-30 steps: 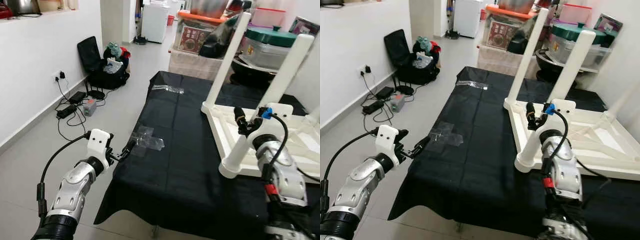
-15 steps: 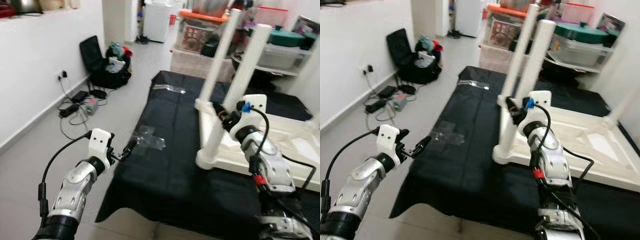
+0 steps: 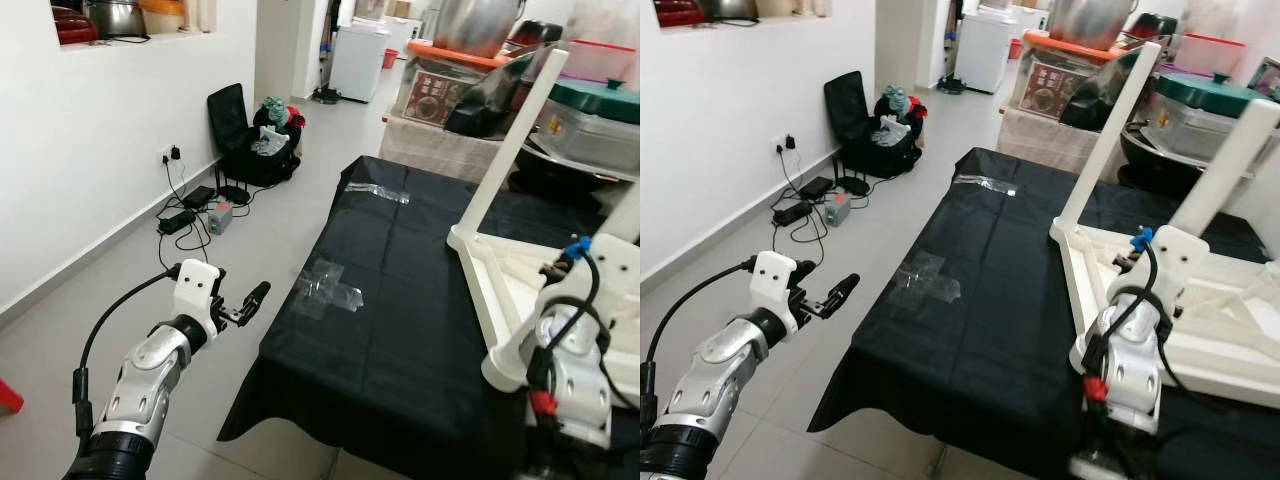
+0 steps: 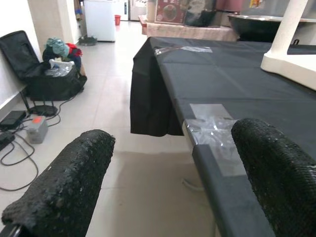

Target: Building children table

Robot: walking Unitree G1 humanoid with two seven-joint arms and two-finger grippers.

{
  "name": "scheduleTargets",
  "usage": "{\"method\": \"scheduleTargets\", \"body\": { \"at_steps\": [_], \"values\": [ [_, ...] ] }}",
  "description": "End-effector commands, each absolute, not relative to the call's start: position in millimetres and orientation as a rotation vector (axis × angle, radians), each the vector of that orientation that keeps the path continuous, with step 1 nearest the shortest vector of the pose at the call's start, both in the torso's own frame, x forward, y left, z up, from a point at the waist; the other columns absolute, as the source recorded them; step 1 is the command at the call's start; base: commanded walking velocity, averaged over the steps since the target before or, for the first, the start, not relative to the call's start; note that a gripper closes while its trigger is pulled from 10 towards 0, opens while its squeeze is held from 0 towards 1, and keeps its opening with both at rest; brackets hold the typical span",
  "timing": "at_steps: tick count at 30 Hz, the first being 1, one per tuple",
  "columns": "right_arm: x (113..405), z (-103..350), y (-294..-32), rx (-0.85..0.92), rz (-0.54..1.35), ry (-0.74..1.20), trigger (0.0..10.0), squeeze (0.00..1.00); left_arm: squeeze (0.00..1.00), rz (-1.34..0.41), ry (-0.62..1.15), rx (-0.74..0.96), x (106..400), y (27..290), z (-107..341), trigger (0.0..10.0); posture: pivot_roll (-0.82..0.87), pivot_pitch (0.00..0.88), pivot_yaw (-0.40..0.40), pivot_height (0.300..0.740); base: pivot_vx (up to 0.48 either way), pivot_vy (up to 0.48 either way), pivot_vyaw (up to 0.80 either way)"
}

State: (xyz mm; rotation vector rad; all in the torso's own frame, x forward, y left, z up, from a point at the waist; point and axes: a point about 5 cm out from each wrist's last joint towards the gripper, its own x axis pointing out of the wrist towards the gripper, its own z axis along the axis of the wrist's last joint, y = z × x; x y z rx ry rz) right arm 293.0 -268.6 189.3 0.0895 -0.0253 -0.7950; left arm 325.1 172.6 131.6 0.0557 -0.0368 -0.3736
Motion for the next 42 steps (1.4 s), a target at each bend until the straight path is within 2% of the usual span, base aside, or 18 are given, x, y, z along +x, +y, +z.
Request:
{"method": "scheduleTargets", "body": {
  "at_steps": [1, 3, 4, 8, 9, 15, 17, 18, 19, 20, 21, 22, 26, 28, 29, 36, 38, 42],
  "values": [
    [291.8, 142.7, -264.9, 0.14, -0.774, 0.208, 10.0, 0.0, 0.0, -0.395, -0.021, 0.058, 325.0, 166.0, 128.8, 10.0, 0.04, 0.0, -0.116, 0.74, 0.0, 0.0, 0.0],
    [291.8, 142.7, -264.9, 0.14, -0.774, 0.208, 10.0, 0.0, 0.0, -0.395, -0.021, 0.058, 325.0, 166.0, 128.8, 10.0, 0.04, 0.0, -0.116, 0.74, 0.0, 0.0, 0.0],
    [295.5, 151.5, -265.7, 0.137, -0.755, 0.144, 10.0, 1.0, 0.0, -0.395, -0.022, 0.058, 325.5, 166.1, 129.6, 10.0, 0.04, 0.0, -0.119, 0.74, 0.0, 0.0, 0.0],
    [306.3, 173.2, -267.4, 0.147, -0.687, 0.057, 10.0, 1.0, 0.0, -0.392, -0.026, 0.061, 326.0, 167.8, 131.1, 10.0, 0.05, 0.0, -0.127, 0.74, 0.0, 0.0, 0.0],
    [317.9, 188.5, -263.8, 0.19, -0.526, -0.008, 10.0, 0.0, 0.0, -0.389, -0.026, 0.061, 325.3, 169.0, 130.7, 10.0, 0.05, 0.0, -0.13, 0.74, 0.0, 0.0, 0.0],
    [330.1, 214.8, -250.9, 0.202, -0.2, -0.124, 10.0, 0.0, 0.0, -0.387, -0.025, 0.061, 324.1, 170.2, 129.6, 10.0, 0.05, 0.0, -0.132, 0.74, 0.0, 0.0, 0.0],
    [328.0, 228.0, -239.4, 0.069, 0.125, -0.188, 10.0, 0.0, 0.0, -0.379, -0.029, 0.062, 324.1, 171.5, 130.9, 10.0, 0.07, 0.0, -0.145, 0.74, 0.0, 0.0, 0.0],
    [326.1, 230.7, -234.2, 0.028, 0.231, -0.198, 8.3, 0.0, 0.0, -0.377, -0.031, 0.063, 324.1, 172.1, 131.3, 10.0, 0.07, 0.0, -0.145, 0.74, 0.0, 0.0, 0.0],
    [324.8, 231.8, -230.9, 0.005, 0.29, -0.202, 8.3, 0.0, 0.0, -0.375, -0.032, 0.064, 324.0, 172.5, 131.4, 10.0, 0.07, 0.0, -0.145, 0.74, 0.0, 0.0, 0.0],
    [324.8, 232.5, -229.6, 0.001, 0.3, -0.215, 3.9, 0.0, 0.0, -0.375, -0.031, 0.064, 323.9, 172.6, 131.2, 10.0, 0.07, 0.0, -0.145, 0.74, 0.0, 0.0, 0.0],
    [324.8, 233.1, -228.8, -0.001, 0.304, -0.224, 3.9, 0.0, 0.0, -0.374, -0.031, 0.064, 323.7, 172.8, 131.2, 10.0, 0.07, 0.0, -0.145, 0.74, 0.0, 0.0, 0.0],
    [327.3, 231.9, -231.8, -0.012, 0.265, -0.225, 0.0, 0.0, 0.0, -0.374, -0.031, 0.065, 323.6, 172.9, 131.0, 10.0, 0.07, 0.0, -0.145, 0.74, 0.0, 0.0, 0.0],
    [339.9, 216.4, -260.5, -0.057, -0.124, -0.119, 0.0, 0.0, 0.0, -0.372, -0.031, 0.066, 322.8, 174.2, 131.3, 10.0, 0.07, 0.0, -0.141, 0.74, 0.0, 0.0, 0.0],
    [320.2, 184.4, -315.2, 0.047, -0.806, 0.088, 0.0, 0.0, 0.0, -0.374, -0.029, 0.068, 322.7, 173.8, 130.9, 10.0, 0.07, 0.0, -0.14, 0.74, 0.0, 0.0, 0.0],
    [314.6, 179.1, -321.2, 0.059, -0.895, 0.115, 0.0, 0.0, 0.0, -0.374, -0.029, 0.068, 322.7, 173.6, 130.8, 10.0, 0.07, 0.0, -0.14, 0.74, 0.0, 0.0, 0.0],
    [281.7, 160.6, -311.7, 0.005, -1.044, 0.137, 0.0, 0.0, 0.0, -0.38, -0.028, 0.065, 322.6, 172.2, 131.1, 10.0, 0.07, 0.0, -0.134, 0.74, 0.0, 0.0, 0.0],
    [280.5, 165.4, -279.3, 0.023, -0.96, 0.093, 0.0, 0.0, 0.0, -0.386, -0.025, 0.067, 322.9, 172.0, 131.0, 10.0, 0.05, 0.0, -0.121, 0.74, 0.0, 0.0, 0.0],
    [281.6, 169.1, -265.5, 0.029, -0.922, 0.071, 0.0, 0.0, 0.0, -0.389, -0.024, 0.067, 323.2, 171.3, 131.0, 10.0, 0.05, 0.0, -0.119, 0.74, 0.0, 0.0, 0.0]
  ]
}}
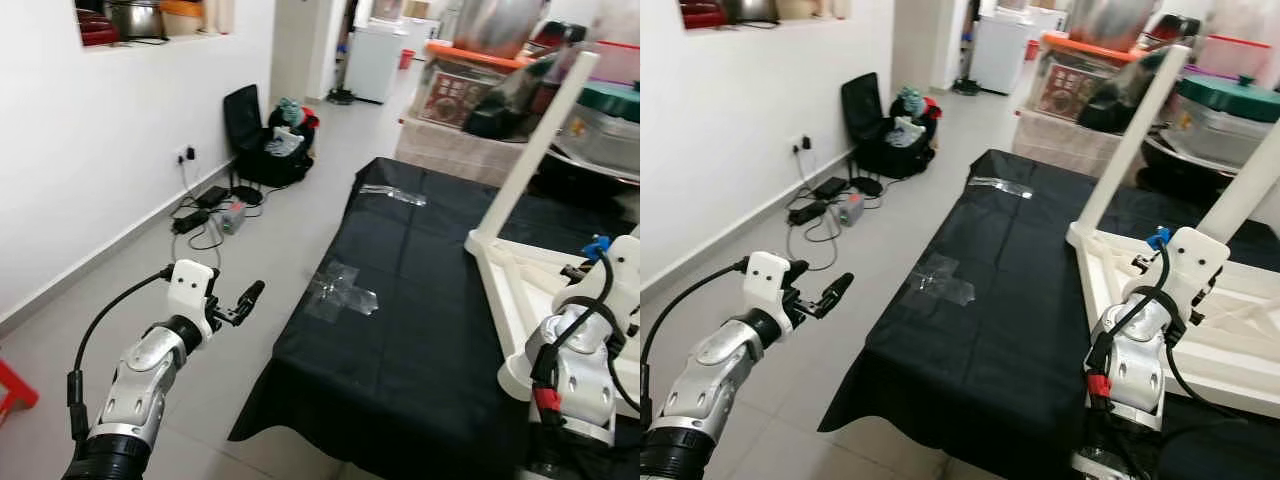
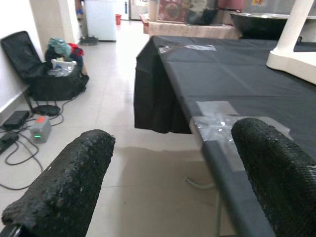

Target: Building children table

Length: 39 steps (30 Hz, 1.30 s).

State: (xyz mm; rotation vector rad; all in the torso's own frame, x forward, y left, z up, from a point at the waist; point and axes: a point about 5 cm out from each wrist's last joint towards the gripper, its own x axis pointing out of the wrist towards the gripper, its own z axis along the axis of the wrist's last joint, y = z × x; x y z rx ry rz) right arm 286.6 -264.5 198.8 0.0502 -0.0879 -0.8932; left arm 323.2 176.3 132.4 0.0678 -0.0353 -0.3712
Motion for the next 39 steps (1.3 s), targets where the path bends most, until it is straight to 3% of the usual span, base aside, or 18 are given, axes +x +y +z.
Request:
{"method": "scheduleTargets", "body": {
  "at_steps": [1, 2, 3, 7, 8, 11, 12, 21, 22, 23, 24, 27, 30, 32, 39],
  "values": [
    [282.3, 171.5, -257.3, 0.032, -0.9, 0.058, 0.0, 0.0, 0.0, -0.391, -0.024, 0.067, 323.4, 170.8, 131.1, 10.0, 0.05, 0.0, -0.119, 0.74, 0.0, 0.0, 0.0],
    [282.3, 171.5, -257.3, 0.032, -0.9, 0.058, 0.0, 0.0, 0.0, -0.391, -0.024, 0.067, 323.4, 170.8, 131.1, 10.0, 0.05, 0.0, -0.119, 0.74, 0.0, 0.0, 0.0],
    [286.8, 172.8, -249.1, 0.022, -0.845, 0.055, 10.0, 0.0, 0.0, -0.394, -0.025, 0.067, 323.6, 169.8, 131.3, 10.0, 0.05, 0.0, -0.119, 0.74, 0.0, 0.0, 0.0],
    [295.3, 178.6, -233.7, 0.03, -0.761, 0.009, 10.0, 0.0, 0.0, -0.397, -0.025, 0.066, 323.5, 168.9, 131.4, 10.0, 0.06, 0.0, -0.12, 0.74, 0.0, 0.0, 0.0],
    [297.9, 183.2, -228.2, 0.065, -0.708, -0.041, 10.0, 1.0, 0.0, -0.397, -0.024, 0.065, 323.2, 169.1, 131.2, 10.0, 0.06, 0.0, -0.122, 0.74, 0.0, 0.0, 0.0],
    [302.9, 190.4, -224.5, 0.125, -0.617, -0.09, 10.0, 1.0, 0.0, -0.395, -0.023, 0.064, 322.7, 170.0, 130.9, 10.0, 0.06, 0.0, -0.122, 0.74, 0.0, 0.0, 0.0],
    [305.8, 192.8, -224.3, 0.128, -0.578, -0.095, 10.0, 0.0, 0.0, -0.395, -0.022, 0.065, 322.7, 170.2, 130.8, 10.0, 0.05, 0.0, -0.122, 0.74, 0.0, 0.0, 0.0],
    [308.2, 203.1, -223.8, 0.253, -0.475, -0.139, 10.0, 0.0, 0.0, -0.394, -0.023, 0.062, 323.0, 169.8, 130.9, 10.0, 0.05, 0.0, -0.121, 0.74, 0.0, 0.0, 0.0],
    [309.4, 202.4, -218.2, 0.36, -0.411, -0.121, 10.0, 0.0, 0.0, -0.393, -0.024, 0.062, 323.2, 169.8, 131.0, 10.0, 0.05, 0.0, -0.119, 0.74, 0.0, 0.0, 0.0],
    [309.4, 202.4, -218.2, 0.36, -0.411, -0.121, 10.0, 0.0, 0.0, -0.393, -0.024, 0.062, 323.2, 169.8, 131.0, 10.0, 0.05, 0.0, -0.119, 0.74, 0.0, 0.0, 0.0],
    [310.0, 199.2, -210.9, 0.516, -0.348, -0.091, 10.0, 0.0, 0.0, -0.391, -0.025, 0.061, 323.4, 170.1, 131.5, 10.0, 0.05, 0.0, -0.118, 0.74, 0.0, 0.0, 0.0],
    [307.4, 205.0, -200.3, 0.635, -0.234, -0.13, 10.0, 0.0, 0.0, -0.388, -0.027, 0.061, 323.8, 171.1, 132.2, 10.0, 0.06, 0.0, -0.117, 0.74, 0.0, 0.0, 0.0],
    [305.5, 216.4, -196.9, 0.622, -0.153, -0.196, 10.0, 0.0, 0.0, -0.388, -0.027, 0.062, 324.2, 171.0, 132.4, 10.0, 0.05, 0.0, -0.113, 0.74, 0.0, 0.0, 0.0],
    [306.5, 228.4, -199.4, 0.507, -0.116, -0.249, 10.0, 0.0, 0.0, -0.391, -0.029, 0.062, 325.4, 169.7, 133.2, 10.0, 0.05, 0.0, -0.111, 0.74, 0.0, 0.0, 0.0],
    [314.1, 243.0, -213.9, 0.381, -0.139, -0.279, 10.0, 0.0, 0.0, -0.39, -0.034, 0.062, 327.3, 167.7, 133.8, 10.0, 0.05, 0.0, -0.118, 0.74, 0.0, 0.0, 0.0]
  ]
}}
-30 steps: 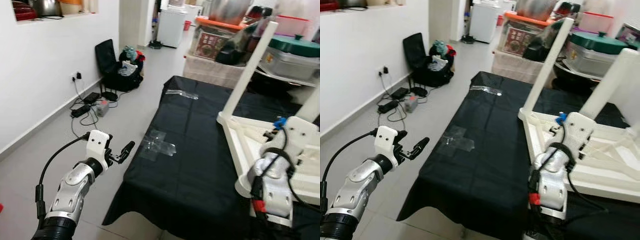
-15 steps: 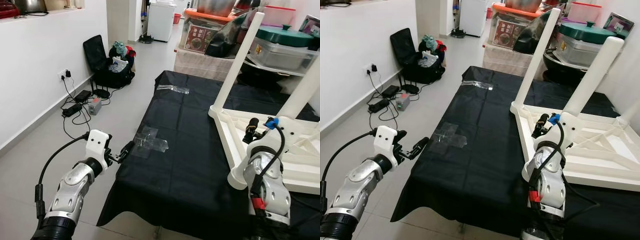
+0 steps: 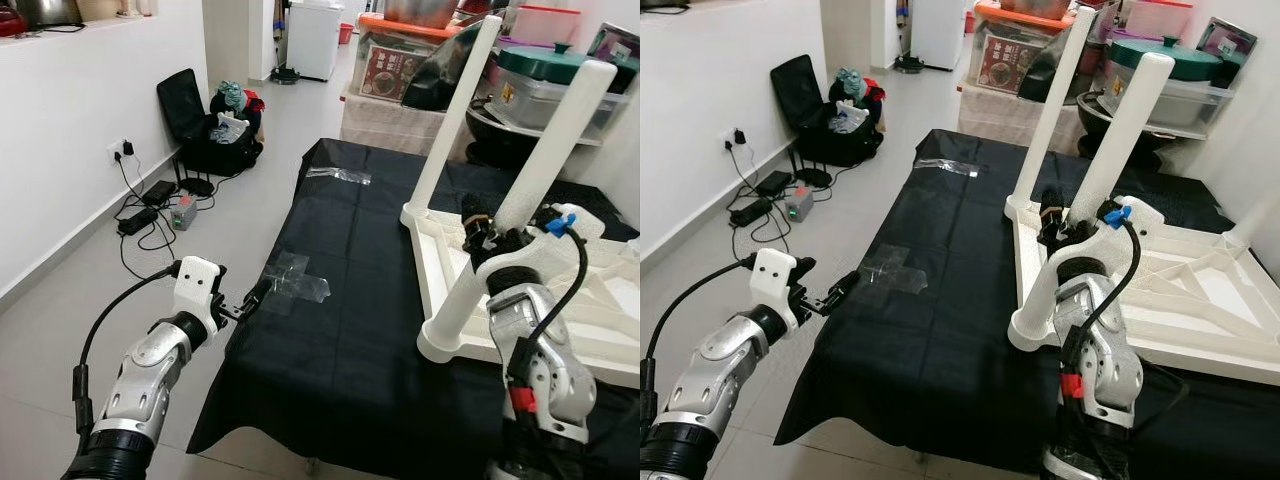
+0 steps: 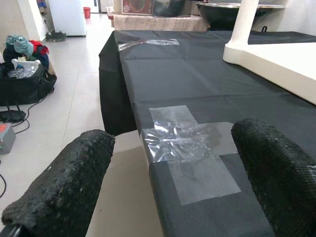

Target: Building children table

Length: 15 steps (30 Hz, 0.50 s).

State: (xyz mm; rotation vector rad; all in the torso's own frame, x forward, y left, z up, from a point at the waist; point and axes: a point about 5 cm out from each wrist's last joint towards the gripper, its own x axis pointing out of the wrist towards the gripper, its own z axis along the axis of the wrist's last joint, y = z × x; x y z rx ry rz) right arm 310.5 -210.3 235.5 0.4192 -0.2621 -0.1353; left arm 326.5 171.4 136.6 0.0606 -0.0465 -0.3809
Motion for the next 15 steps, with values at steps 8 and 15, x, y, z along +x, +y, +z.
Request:
{"method": "scheduleTargets", "body": {
  "at_steps": [8, 15],
  "values": [
    [315.3, 247.2, -215.1, 0.174, -0.167, -0.332, 10.0, 1.0, 0.0, -0.385, -0.035, 0.067, 326.7, 169.1, 133.6, 10.0, 0.06, 0.0, -0.123, 0.74, 0.0, 0.0, 0.0],
    [313.0, 255.3, -210.1, 0.092, -0.149, -0.384, 10.0, 1.0, 0.0, -0.386, -0.04, 0.067, 328.9, 167.2, 134.5, 10.0, 0.06, 0.0, -0.119, 0.74, 0.0, 0.0, 0.0]
  ]
}}
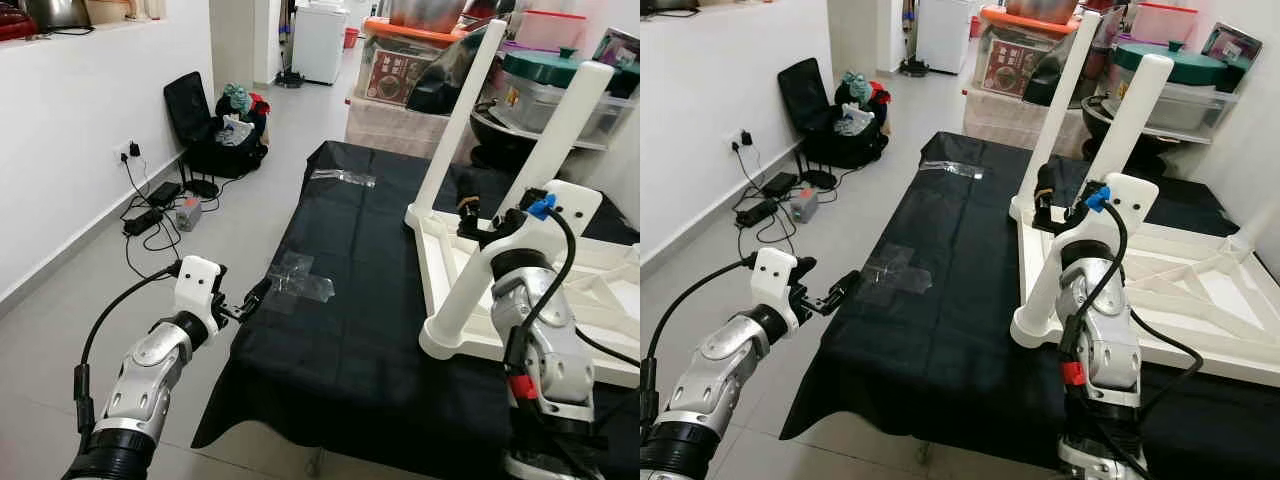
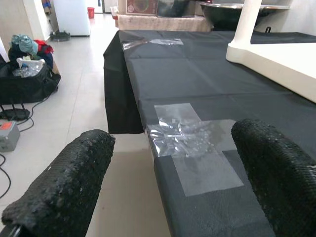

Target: Building children table

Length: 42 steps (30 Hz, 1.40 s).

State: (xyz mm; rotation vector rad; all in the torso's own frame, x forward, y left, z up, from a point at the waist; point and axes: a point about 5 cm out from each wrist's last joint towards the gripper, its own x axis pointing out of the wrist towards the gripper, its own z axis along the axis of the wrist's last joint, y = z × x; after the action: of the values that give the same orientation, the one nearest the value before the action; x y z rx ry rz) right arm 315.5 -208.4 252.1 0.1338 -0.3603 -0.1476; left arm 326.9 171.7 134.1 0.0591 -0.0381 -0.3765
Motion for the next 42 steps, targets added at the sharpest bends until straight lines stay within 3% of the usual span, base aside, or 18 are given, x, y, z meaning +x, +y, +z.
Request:
{"method": "scheduleTargets", "body": {
  "at_steps": [1, 9, 10, 12, 13, 20, 26, 29, 42],
  "values": [
    [313.0, 255.3, -210.1, 0.092, -0.149, -0.384, 10.0, 1.0, 0.0, -0.386, -0.04, 0.067, 328.9, 167.2, 134.5, 10.0, 0.06, 0.0, -0.119, 0.74, 0.0, 0.0, 0.0],
    [317.6, 259.0, -218.7, -0.041, -0.242, -0.384, 10.0, 1.0, 0.0, -0.386, -0.041, 0.068, 329.7, 166.8, 134.6, 10.0, 0.06, 0.0, -0.118, 0.74, 0.0, 0.0, 0.0],
    [318.7, 258.0, -220.4, -0.058, -0.254, -0.376, 10.0, 0.92, 0.0, -0.386, -0.04, 0.069, 329.7, 166.8, 134.6, 10.0, 0.06, 0.0, -0.118, 0.74, 0.0, 0.0, 0.0],
    [319.4, 257.3, -221.5, -0.067, -0.262, -0.37, 10.0, 0.92, 0.0, -0.386, -0.04, 0.069, 329.7, 166.7, 134.6, 10.0, 0.06, 0.0, -0.118, 0.74, 0.0, 0.0, 0.0],
    [320.1, 256.5, -222.5, -0.083, -0.269, -0.366, 10.0, 0.0, 0.0, -0.386, -0.04, 0.069, 329.7, 166.7, 134.6, 10.0, 0.06, 0.0, -0.119, 0.74, 0.0, 0.0, 0.0],
    [323.1, 246.0, -219.2, -0.176, -0.256, -0.308, 10.0, 0.0, 0.0, -0.381, -0.041, 0.068, 329.1, 167.2, 133.6, 10.0, 0.06, 0.0, -0.122, 0.74, 0.0, 0.0, 0.0],
    [325.3, 236.1, -213.5, -0.118, -0.219, -0.256, 10.0, 0.0, 0.0, -0.379, -0.039, 0.07, 328.5, 167.9, 132.6, 10.0, 0.06, 0.0, -0.122, 0.74, 0.0, 0.0, 0.0],
    [325.4, 217.0, -198.4, -0.098, -0.14, -0.181, 10.0, 0.0, 0.0, -0.378, -0.038, 0.07, 328.8, 167.2, 132.7, 10.0, 0.06, 0.0, -0.126, 0.74, 0.0, 0.0, 0.0],
    [328.6, 200.7, -213.0, -0.247, -0.208, -0.131, 10.0, 0.0, 0.0, -0.374, -0.034, 0.072, 328.7, 167.7, 131.9, 10.0, 0.06, 0.0, -0.127, 0.74, 0.0, 0.0, 0.0]
  ]
}}
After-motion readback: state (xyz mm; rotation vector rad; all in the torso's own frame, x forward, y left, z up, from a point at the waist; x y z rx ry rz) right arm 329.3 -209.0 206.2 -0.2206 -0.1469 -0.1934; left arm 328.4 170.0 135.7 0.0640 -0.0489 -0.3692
